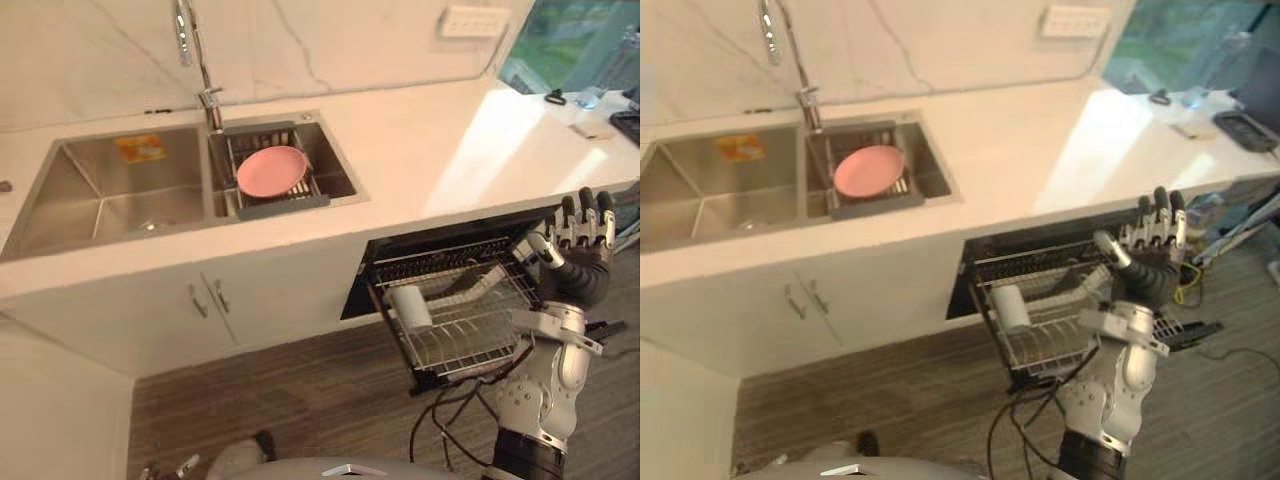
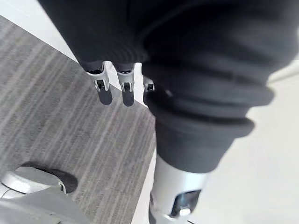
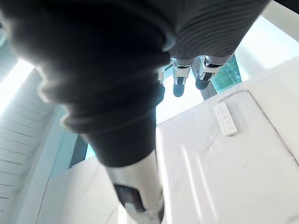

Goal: Walk over to the sink, pick up the cup, carry it to the dishwasher, place the cup inside the dishwasher, then close the dishwasher door

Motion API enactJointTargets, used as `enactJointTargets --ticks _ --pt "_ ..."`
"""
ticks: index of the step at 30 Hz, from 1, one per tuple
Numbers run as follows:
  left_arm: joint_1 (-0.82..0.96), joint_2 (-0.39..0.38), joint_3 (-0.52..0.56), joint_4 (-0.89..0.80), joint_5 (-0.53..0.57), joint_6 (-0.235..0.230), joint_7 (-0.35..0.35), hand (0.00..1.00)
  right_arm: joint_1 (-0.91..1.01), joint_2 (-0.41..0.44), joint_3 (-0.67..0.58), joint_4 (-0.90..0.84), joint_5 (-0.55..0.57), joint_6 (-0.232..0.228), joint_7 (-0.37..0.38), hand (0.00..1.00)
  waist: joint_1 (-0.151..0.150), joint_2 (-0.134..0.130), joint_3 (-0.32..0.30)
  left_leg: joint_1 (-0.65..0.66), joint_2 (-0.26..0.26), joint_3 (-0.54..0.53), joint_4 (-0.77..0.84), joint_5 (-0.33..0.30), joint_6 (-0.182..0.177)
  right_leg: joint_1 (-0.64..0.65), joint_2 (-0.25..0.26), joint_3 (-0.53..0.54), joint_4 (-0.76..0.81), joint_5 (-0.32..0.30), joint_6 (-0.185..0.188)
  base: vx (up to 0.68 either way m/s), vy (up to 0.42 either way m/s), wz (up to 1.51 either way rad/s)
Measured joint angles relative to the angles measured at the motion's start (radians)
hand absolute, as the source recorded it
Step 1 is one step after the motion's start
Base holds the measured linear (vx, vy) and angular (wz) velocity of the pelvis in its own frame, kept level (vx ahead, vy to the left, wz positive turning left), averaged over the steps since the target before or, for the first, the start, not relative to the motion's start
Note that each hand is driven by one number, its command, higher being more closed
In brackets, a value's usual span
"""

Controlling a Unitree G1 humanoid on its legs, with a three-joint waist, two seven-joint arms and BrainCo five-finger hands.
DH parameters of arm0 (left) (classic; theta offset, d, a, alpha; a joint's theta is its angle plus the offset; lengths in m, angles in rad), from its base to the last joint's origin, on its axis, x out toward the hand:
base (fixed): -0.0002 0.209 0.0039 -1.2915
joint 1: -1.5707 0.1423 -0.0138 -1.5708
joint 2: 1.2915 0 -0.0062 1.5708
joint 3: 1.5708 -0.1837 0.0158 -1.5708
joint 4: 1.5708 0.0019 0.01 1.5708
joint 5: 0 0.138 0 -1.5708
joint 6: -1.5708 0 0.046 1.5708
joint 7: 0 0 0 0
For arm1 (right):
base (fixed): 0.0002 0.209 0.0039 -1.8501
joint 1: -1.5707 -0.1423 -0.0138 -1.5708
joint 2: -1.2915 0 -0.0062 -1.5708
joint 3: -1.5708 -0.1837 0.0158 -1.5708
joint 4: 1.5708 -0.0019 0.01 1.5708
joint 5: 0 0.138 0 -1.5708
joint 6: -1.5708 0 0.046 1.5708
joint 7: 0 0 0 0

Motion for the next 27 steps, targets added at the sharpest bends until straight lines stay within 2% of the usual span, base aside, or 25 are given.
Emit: enactJointTargets --ticks 6,8,9,10,11,12,13,14,15,16,19,20,21,22,23,24,25,26,27 --pt "0.023 -0.026 0.018 0.012 0.001 -0.011 0.007 0.00 0.005 -0.002 0.037 -0.008 -0.001 0.000 0.001 0.00 0.000 0.002 -0.003 -0.008 0.006 0.054 0.030 -0.033 0.003 -0.021 -0.010 0.043 -0.012 -0.003 0.012 -0.05 0.054 -0.23" --pt "0.008 -0.011 0.018 0.013 0.016 -0.011 0.006 0.00 0.009 -0.002 0.031 -0.008 0.002 -0.005 0.000 0.00 -0.009 -0.016 -0.008 -0.003 -0.016 0.070 0.033 -0.064 0.016 -0.037 -0.041 0.053 0.030 -0.016 0.013 0.11 0.111 -0.17" --pt "0.002 -0.005 0.014 0.014 0.024 -0.011 0.006 0.00 0.015 -0.002 0.026 -0.008 0.002 -0.006 0.000 0.00 -0.012 -0.020 -0.010 0.006 -0.023 0.072 0.029 -0.074 0.016 -0.041 -0.053 0.051 0.062 -0.029 0.003 0.15 0.091 -0.03" --pt "-0.017 0.002 0.002 0.024 0.041 -0.011 0.009 0.00 0.027 -0.004 0.016 -0.008 0.001 -0.009 0.000 0.00 -0.018 -0.016 -0.011 0.031 -0.031 0.070 0.013 -0.082 0.022 -0.083 -0.070 0.040 0.200 -0.062 -0.054 0.16 0.131 -0.01" --pt "-0.034 0.013 -0.030 0.034 0.043 -0.011 0.017 0.00 0.036 -0.001 0.018 -0.008 0.000 -0.009 0.000 0.00 -0.019 -0.007 -0.016 0.052 -0.029 0.069 -0.009 -0.083 0.028 -0.194 -0.101 0.045 0.429 -0.050 -0.124 0.16 0.150 0.02" --pt "-0.039 0.023 -0.047 0.032 0.045 -0.012 0.019 0.00 0.041 0.000 0.023 -0.008 0.000 -0.009 0.000 0.00 -0.026 -0.008 -0.016 0.065 -0.029 0.064 -0.021 -0.080 0.035 -0.238 -0.110 0.069 0.523 -0.030 -0.153 0.18 0.165 0.15" --pt "-0.055 0.040 -0.076 0.031 0.047 -0.008 0.022 0.00 0.055 0.002 0.034 -0.008 -0.001 -0.009 0.000 0.00 -0.039 -0.010 -0.016 0.093 -0.031 0.040 -0.039 -0.075 0.058 -0.301 -0.114 0.119 0.651 -0.015 -0.157 0.17 0.090 0.45" --pt "-0.069 0.058 -0.097 0.027 0.048 -0.005 0.024 0.00 0.068 0.002 0.035 -0.008 -0.001 -0.009 0.000 0.00 -0.048 -0.019 -0.015 0.100 -0.029 0.016 -0.039 -0.075 0.071 -0.316 -0.110 0.128 0.679 -0.043 -0.130 0.17 0.067 0.64" --pt "-0.080 0.073 -0.106 0.010 0.050 -0.003 0.026 0.00 0.074 0.002 0.037 -0.009 -0.001 -0.009 -0.001 0.00 -0.053 -0.043 -0.018 0.114 -0.026 0.003 -0.037 -0.072 0.069 -0.330 -0.099 0.128 0.659 -0.081 -0.113 0.11 0.012 0.56" --pt "-0.084 0.075 -0.108 -0.004 0.050 -0.002 0.027 0.00 0.074 0.002 0.038 -0.011 -0.001 -0.009 -0.004 0.00 -0.052 -0.055 -0.018 0.126 -0.021 -0.008 -0.038 -0.070 0.066 -0.330 -0.078 0.124 0.606 -0.098 -0.107 0.06 -0.024 0.46" --pt "-0.108 0.078 -0.121 -0.010 0.050 0.008 0.028 0.00 0.073 0.002 0.039 -0.040 -0.001 -0.011 -0.013 0.00 -0.047 -0.040 -0.011 0.131 0.017 -0.042 -0.037 -0.080 0.051 -0.326 0.003 0.124 0.371 -0.105 -0.088 0.12 -0.057 0.32" --pt "-0.110 0.076 -0.122 -0.010 0.051 0.010 0.028 0.00 0.073 0.002 0.045 -0.043 -0.001 -0.012 -0.019 0.00 -0.041 -0.033 -0.006 0.137 0.032 -0.051 -0.035 -0.089 0.035 -0.326 0.026 0.138 0.265 -0.070 -0.078 0.24 -0.145 0.32" --pt "-0.106 0.067 -0.105 -0.013 0.068 0.026 0.033 0.00 0.081 0.003 0.061 -0.051 -0.001 -0.012 -0.029 0.00 -0.039 -0.029 -0.003 0.150 0.046 -0.062 -0.025 -0.111 0.008 -0.321 0.031 0.148 0.178 -0.001 -0.077 0.20 -0.145 0.22" --pt "-0.105 0.065 -0.101 -0.015 0.072 0.029 0.036 0.00 0.085 0.005 0.066 -0.057 -0.001 -0.012 -0.033 0.00 -0.039 -0.029 -0.003 0.152 0.049 -0.064 -0.019 -0.117 0.006 -0.316 0.030 0.148 0.168 0.014 -0.079 0.18 -0.184 0.27" --pt "-0.092 0.056 -0.085 -0.041 0.088 0.040 0.041 0.00 0.109 0.021 0.082 -0.102 -0.001 -0.012 -0.041 0.00 -0.037 -0.033 -0.004 0.152 0.054 -0.069 0.027 -0.160 -0.019 -0.296 0.020 0.151 0.136 0.117 -0.079 0.15 -0.194 0.20" --pt "-0.070 0.049 -0.063 -0.068 0.109 0.044 0.043 0.00 0.138 0.045 0.103 -0.163 -0.001 -0.013 -0.041 0.00 -0.027 -0.042 -0.011 0.153 0.060 -0.067 0.082 -0.220 -0.048 -0.259 0.006 0.150 0.130 0.148 -0.027 0.18 -0.257 0.17" --pt "-0.066 0.039 -0.049 -0.069 0.121 0.046 0.043 0.00 0.148 0.044 0.107 -0.185 -0.001 -0.014 -0.040 0.00 -0.017 -0.028 -0.017 0.157 0.087 -0.064 0.109 -0.248 -0.063 -0.235 0.023 0.137 0.117 0.120 -0.019 0.22 -0.268 0.18" --pt "-0.056 0.003 -0.041 -0.083 0.145 0.047 0.043 0.00 0.166 0.038 0.109 -0.217 -0.011 -0.019 -0.041 0.00 -0.015 0.006 -0.034 0.153 0.148 -0.026 0.132 -0.271 -0.084 -0.212 0.053 0.095 0.092 0.112 -0.032 0.24 -0.244 0.42" --pt "-0.058 -0.034 -0.042 -0.083 0.175 0.047 0.042 0.00 0.166 0.033 0.106 -0.234 -0.037 -0.026 -0.042 0.00 -0.024 0.045 -0.052 0.148 0.192 0.012 0.132 -0.254 -0.101 -0.197 0.069 0.059 0.076 0.108 -0.038 0.23 -0.180 0.49"
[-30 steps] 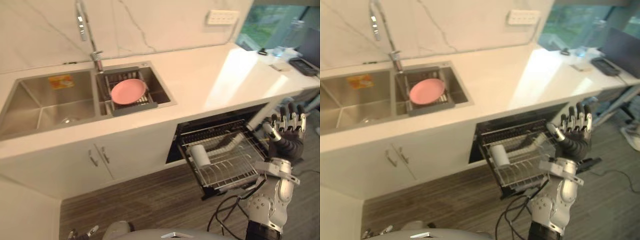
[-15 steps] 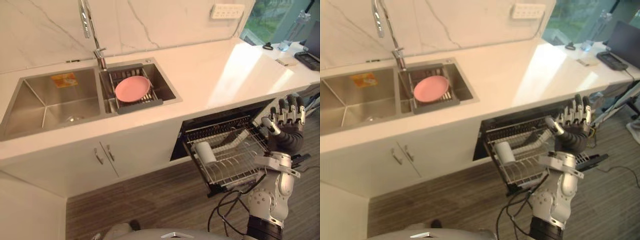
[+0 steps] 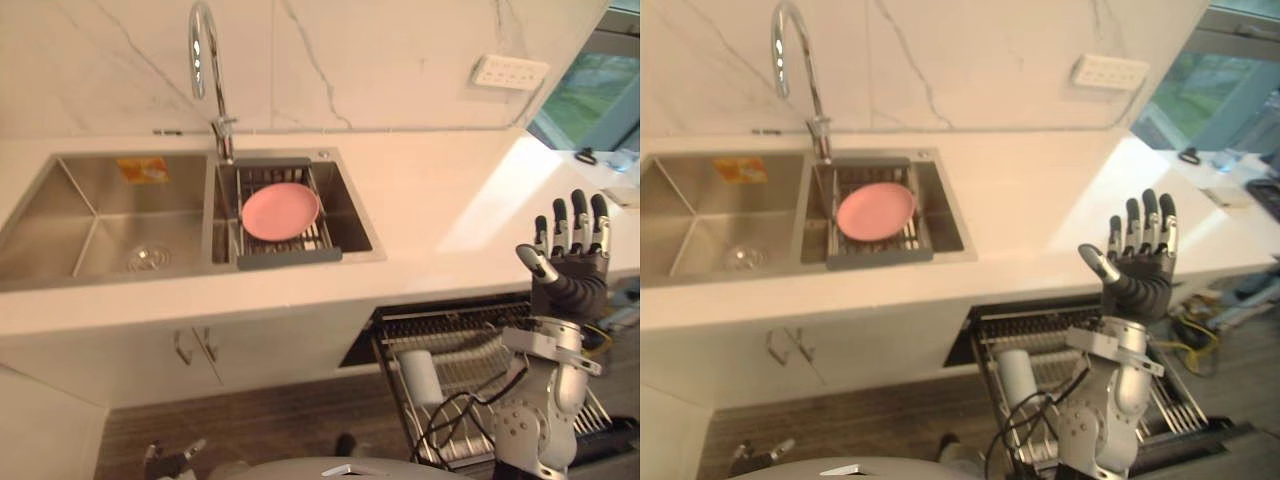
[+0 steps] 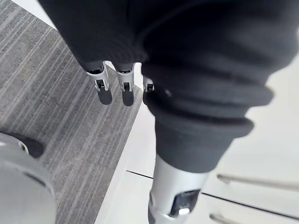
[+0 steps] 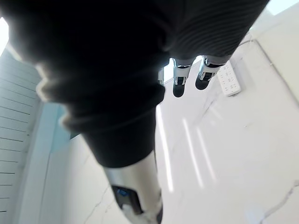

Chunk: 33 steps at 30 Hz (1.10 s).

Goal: Walk over to the sink, pick up the cup, carry it to the dishwasher, place the cup inside the dishwasher, then close the dishwasher door

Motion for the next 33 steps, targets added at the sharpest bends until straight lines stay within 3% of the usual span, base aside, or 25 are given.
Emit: enactJointTargets --ticks 2,3,8,13,18,25,33 --pt "-0.008 -0.013 0.000 0.003 0.022 0.002 -0.006 0.00 -0.007 -0.011 0.008 0.001 -0.002 0.003 -0.001 0.00 0.014 0.034 -0.019 0.022 0.011 0.025 -0.062 0.038 -0.028 0.009 0.011 -0.012 -0.012 -0.001 -0.003 0.17 -0.093 0.29" --pt "-0.010 -0.018 0.011 0.001 0.022 0.001 -0.006 0.00 -0.007 -0.014 0.010 0.001 -0.003 0.005 -0.001 0.00 0.018 0.038 -0.021 0.032 0.009 0.033 -0.083 0.052 -0.031 0.012 0.011 -0.016 -0.017 -0.001 -0.003 0.14 -0.049 0.20" --pt "0.006 -0.022 0.070 0.017 0.021 -0.004 0.002 0.00 -0.016 -0.013 0.048 0.001 -0.069 0.050 0.001 0.00 0.029 0.019 -0.029 0.055 -0.010 0.032 -0.137 0.076 -0.033 0.049 0.012 -0.029 -0.082 0.020 0.008 0.07 0.010 0.09" --pt "0.007 0.012 0.033 0.057 0.021 -0.021 0.010 0.00 -0.054 -0.029 0.064 0.005 -0.281 0.071 0.000 0.00 0.028 -0.023 -0.037 0.046 -0.042 0.014 -0.171 0.100 -0.021 0.076 0.008 -0.031 -0.179 0.075 0.015 0.01 0.002 0.05" --pt "0.001 0.058 -0.053 0.086 0.022 -0.025 0.024 0.00 -0.206 -0.185 0.120 0.106 -0.530 0.071 -0.011 0.00 0.022 -0.016 -0.033 0.033 -0.051 -0.022 -0.180 0.119 -0.015 0.084 0.003 -0.055 -0.188 0.082 0.015 -0.03 -0.011 0.18" --pt "-0.003 0.092 -0.082 0.092 0.046 -0.007 0.021 0.00 -0.474 -0.380 0.307 0.271 -0.908 0.108 -0.040 0.00 0.048 -0.025 -0.028 0.015 -0.051 -0.066 -0.207 0.158 -0.017 0.079 0.005 -0.092 -0.188 0.093 -0.001 -0.07 -0.037 0.18" --pt "-0.010 0.125 -0.081 0.092 0.082 0.035 0.001 0.00 -0.662 -0.469 0.499 0.493 -1.144 0.129 0.056 0.00 0.090 -0.039 -0.031 -0.024 -0.059 -0.132 -0.242 0.210 -0.017 0.069 -0.004 -0.155 -0.188 0.100 -0.009 -0.05 -0.022 0.24"
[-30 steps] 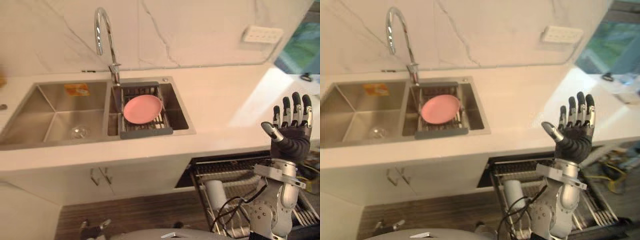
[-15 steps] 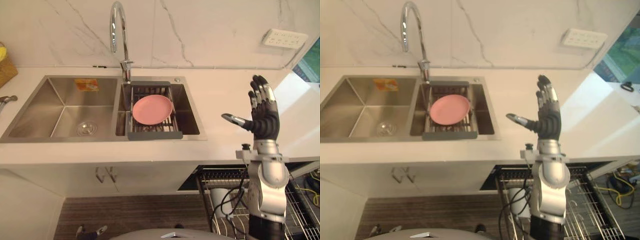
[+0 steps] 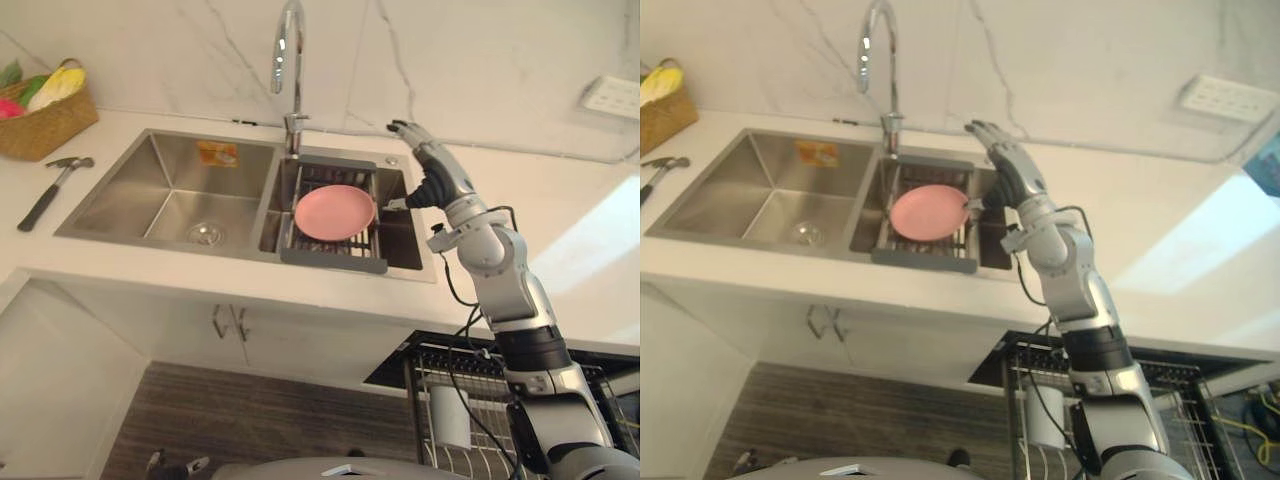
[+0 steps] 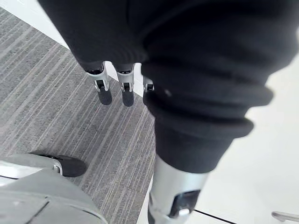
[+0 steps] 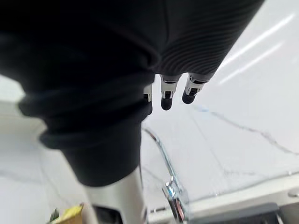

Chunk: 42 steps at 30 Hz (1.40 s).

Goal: Walk over to the sink, pick up the cup, carry it to the dishwasher, place the cup inside the dishwasher, then close the dishwasher door

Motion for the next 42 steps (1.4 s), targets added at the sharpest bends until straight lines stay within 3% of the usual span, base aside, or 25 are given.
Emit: enactJointTargets --ticks 3,14,22,29,42 --pt "0.002 0.003 -0.009 -0.013 0.012 0.021 -0.004 0.00 -0.019 0.000 0.043 0.107 -0.076 -0.017 0.034 0.00 0.016 -0.005 0.002 -0.003 -0.007 -0.011 -0.019 0.017 0.000 -0.004 -0.006 -0.013 0.000 0.003 0.000 -0.02 0.006 0.14" --pt "0.013 0.032 -0.048 -0.085 0.017 0.068 -0.050 0.00 -0.019 0.000 0.099 0.349 -0.236 -0.013 0.059 0.00 0.019 -0.020 0.031 -0.027 -0.032 -0.060 -0.047 0.054 0.011 -0.005 -0.034 -0.065 -0.001 0.010 0.010 -0.02 0.015 0.15" --pt "0.018 0.041 -0.063 -0.098 0.017 0.073 -0.066 0.00 -0.022 0.000 0.098 0.380 -0.272 0.005 -0.046 0.00 0.023 -0.028 0.041 -0.027 -0.045 -0.072 -0.053 0.060 0.016 -0.004 -0.045 -0.069 -0.001 0.015 0.014 0.00 0.004 0.01" --pt "0.018 0.041 -0.070 -0.102 0.017 0.083 -0.067 0.00 -0.029 0.001 0.098 0.415 -0.304 0.011 -0.091 0.00 0.031 -0.030 0.044 -0.027 -0.047 -0.084 -0.055 0.067 0.017 0.002 -0.047 -0.083 0.000 0.015 0.015 -0.01 -0.002 0.05" --pt "0.022 0.048 -0.088 -0.138 0.017 0.101 -0.069 0.00 -0.088 0.000 0.131 0.549 -0.350 0.069 -0.090 0.00 0.062 -0.038 0.064 -0.028 -0.049 -0.115 -0.070 0.086 0.016 0.020 -0.049 -0.118 0.000 0.014 0.014 -0.01 -0.002 0.09"
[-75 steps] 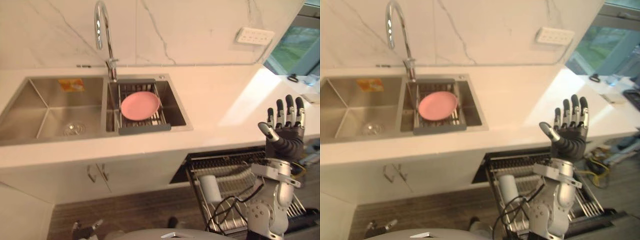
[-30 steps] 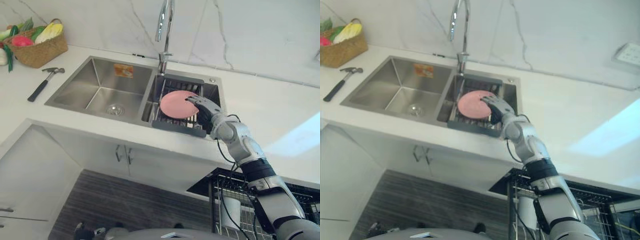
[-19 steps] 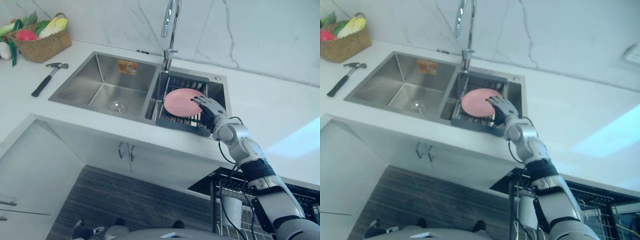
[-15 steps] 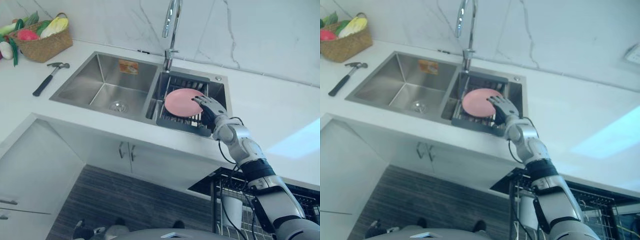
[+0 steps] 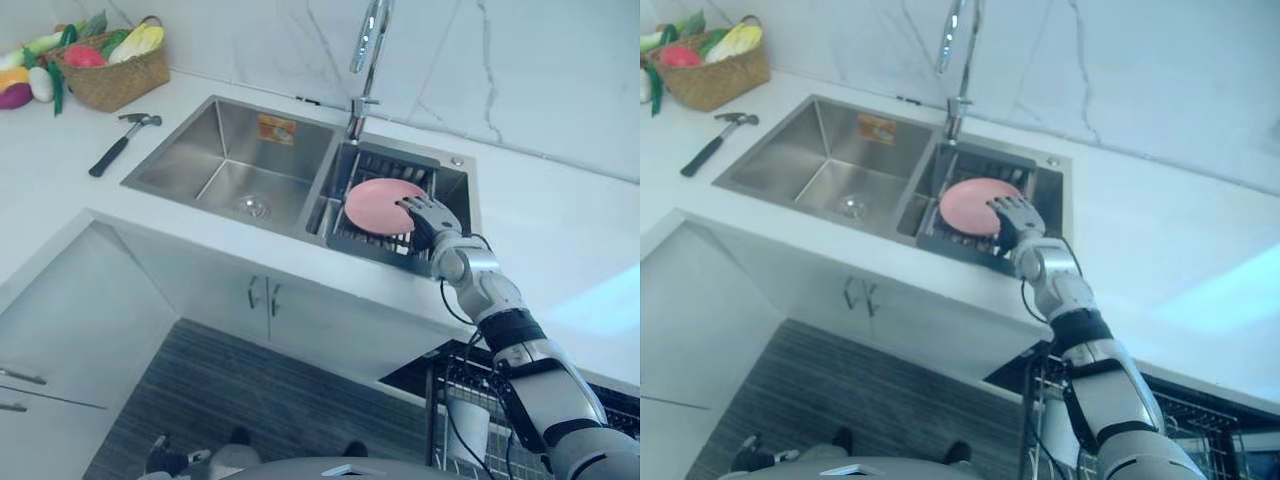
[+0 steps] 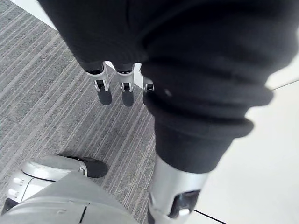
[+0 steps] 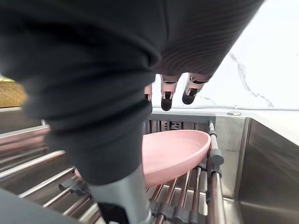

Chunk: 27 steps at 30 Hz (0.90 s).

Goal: Walk over to the sink, pick up the cup, carry it to the dishwasher, place the cup inside the dishwasher, then close the dishwasher door

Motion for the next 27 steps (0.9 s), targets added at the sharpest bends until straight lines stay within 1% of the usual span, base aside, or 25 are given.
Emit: enactJointTargets --ticks 2,5,7,8,10,14,15,17,20,22,27 --pt "0.001 0.001 0.000 -0.001 0.000 0.000 -0.005 0.00 -0.010 0.000 0.003 0.029 0.000 0.005 0.001 0.00 0.007 -0.002 0.003 -0.001 -0.004 -0.011 0.000 0.001 0.001 0.003 -0.003 -0.005 0.000 0.000 0.000 0.02 0.009 0.07" --pt "0.017 0.002 0.000 -0.034 0.000 0.002 -0.017 0.00 -0.011 0.000 0.006 0.036 0.000 0.004 0.001 0.00 0.005 -0.008 0.011 -0.001 -0.008 -0.024 -0.001 0.002 0.003 0.013 -0.007 -0.022 0.000 -0.002 0.002 0.01 0.010 0.15" --pt "0.019 0.004 0.000 -0.039 0.000 0.002 -0.018 0.00 -0.019 0.000 0.007 0.058 0.000 0.003 0.001 0.00 0.010 -0.013 0.014 -0.002 -0.008 -0.025 -0.001 0.003 0.004 0.013 -0.007 -0.023 0.000 -0.002 0.002 0.00 0.002 0.04" --pt "0.019 0.006 -0.001 -0.039 0.000 0.003 -0.018 0.00 -0.020 0.000 0.007 0.068 0.000 0.008 0.001 0.00 0.019 -0.014 0.015 -0.002 -0.008 -0.026 -0.002 0.005 0.005 0.013 -0.007 -0.024 0.000 -0.002 0.002 0.00 0.000 0.00" --pt "0.020 0.008 -0.001 -0.039 0.001 0.003 -0.018 0.00 -0.020 0.000 0.007 0.071 0.000 0.017 0.001 0.00 0.024 -0.015 0.015 -0.002 -0.009 -0.030 -0.005 0.008 0.004 0.013 -0.007 -0.026 0.000 -0.001 0.002 -0.01 -0.001 0.05" --pt "0.022 0.012 -0.002 -0.041 0.001 0.007 -0.018 0.00 -0.033 0.000 0.014 0.103 -0.001 0.023 0.001 0.00 0.028 -0.019 0.018 -0.002 -0.009 -0.045 -0.018 0.019 0.004 0.014 -0.007 -0.034 0.000 -0.001 0.002 -0.02 -0.001 0.07" --pt "0.026 0.012 -0.004 -0.042 0.001 0.011 -0.018 0.00 -0.046 0.000 0.027 0.110 -0.002 0.035 0.001 0.00 0.029 -0.022 0.022 -0.002 -0.009 -0.047 -0.018 0.020 0.003 0.015 -0.007 -0.035 0.000 -0.002 0.002 -0.02 -0.002 0.03" --pt "0.038 0.013 -0.017 -0.063 0.001 0.018 -0.018 0.00 -0.060 0.000 0.029 0.110 -0.013 0.045 0.001 0.00 0.030 -0.026 0.033 -0.002 -0.009 -0.048 -0.019 0.023 0.003 0.016 -0.007 -0.035 0.000 -0.001 0.002 -0.03 -0.004 0.03" --pt "0.042 0.014 -0.021 -0.077 0.001 0.020 -0.019 0.00 -0.063 0.000 0.029 0.117 -0.039 0.065 0.000 0.00 0.043 -0.029 0.038 -0.004 -0.010 -0.050 -0.019 0.026 0.003 0.016 -0.007 -0.037 0.000 -0.001 0.002 -0.01 -0.001 0.01" --pt "0.042 0.015 -0.021 -0.077 0.001 0.020 -0.019 0.00 -0.078 0.000 0.038 0.150 -0.040 0.070 0.000 0.00 0.051 -0.029 0.039 -0.005 -0.010 -0.052 -0.019 0.027 0.003 0.016 -0.007 -0.039 0.000 -0.001 0.002 0.00 -0.001 0.02" --pt "0.042 0.019 -0.022 -0.079 0.001 0.020 -0.019 0.00 -0.087 0.000 0.039 0.162 -0.041 0.091 -0.005 0.00 0.065 -0.036 0.056 -0.010 -0.010 -0.066 -0.019 0.030 0.002 0.019 -0.006 -0.050 0.001 -0.002 0.001 0.00 -0.004 0.08"
